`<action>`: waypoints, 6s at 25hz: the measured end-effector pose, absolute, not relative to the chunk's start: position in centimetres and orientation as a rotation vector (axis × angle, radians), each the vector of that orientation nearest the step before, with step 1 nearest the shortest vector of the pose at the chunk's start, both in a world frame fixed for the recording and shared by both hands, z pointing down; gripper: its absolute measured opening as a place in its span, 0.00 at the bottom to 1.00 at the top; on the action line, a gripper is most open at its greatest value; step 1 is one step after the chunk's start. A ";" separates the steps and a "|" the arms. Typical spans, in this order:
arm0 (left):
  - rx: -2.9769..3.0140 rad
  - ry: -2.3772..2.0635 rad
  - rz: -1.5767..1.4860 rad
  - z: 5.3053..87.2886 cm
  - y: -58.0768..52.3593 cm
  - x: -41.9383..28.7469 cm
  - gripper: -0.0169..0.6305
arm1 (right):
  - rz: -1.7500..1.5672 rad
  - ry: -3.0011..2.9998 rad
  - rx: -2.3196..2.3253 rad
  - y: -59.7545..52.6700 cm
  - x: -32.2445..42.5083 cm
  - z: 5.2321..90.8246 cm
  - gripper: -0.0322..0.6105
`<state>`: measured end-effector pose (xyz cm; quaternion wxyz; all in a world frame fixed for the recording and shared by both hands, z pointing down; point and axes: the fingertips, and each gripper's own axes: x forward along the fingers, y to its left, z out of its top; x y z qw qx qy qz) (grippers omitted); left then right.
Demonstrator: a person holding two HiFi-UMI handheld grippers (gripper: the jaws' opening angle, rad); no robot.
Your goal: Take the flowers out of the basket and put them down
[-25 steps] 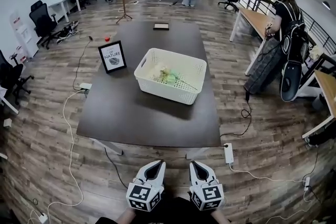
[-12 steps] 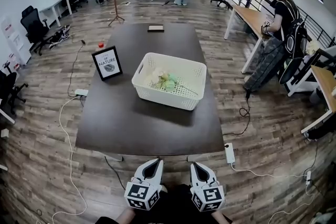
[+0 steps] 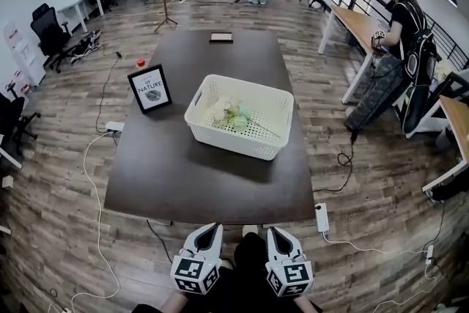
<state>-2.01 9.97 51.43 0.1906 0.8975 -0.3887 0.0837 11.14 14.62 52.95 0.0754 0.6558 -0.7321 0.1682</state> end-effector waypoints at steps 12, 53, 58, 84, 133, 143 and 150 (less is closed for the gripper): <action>2.453 -1.205 0.236 51.3 3.0 0.3 0.04 | 0.489 -2.296 1.877 5.3 15.2 51.9 0.06; 2.331 -1.370 0.216 51.0 -10.9 2.1 0.04 | 0.415 -2.413 1.494 -19.5 20.3 43.8 0.19; 2.325 -1.368 0.205 50.9 -12.5 0.7 0.04 | 0.417 -2.363 1.515 -20.9 19.9 44.8 0.32; 2.341 -1.302 0.291 52.6 -14.7 0.4 0.04 | 0.491 -2.202 1.128 -26.2 17.1 52.6 0.49; 2.227 -1.322 0.364 56.8 -17.6 -1.5 0.04 | 0.443 -1.957 0.767 -30.4 15.4 65.0 0.54; 2.223 -1.302 0.387 57.5 -17.9 -1.4 0.04 | 0.440 -1.904 0.740 -30.1 15.3 66.5 0.46; 2.227 -1.294 0.397 57.7 -17.7 -1.5 0.04 | 0.364 -1.914 0.744 -30.1 14.9 66.0 0.28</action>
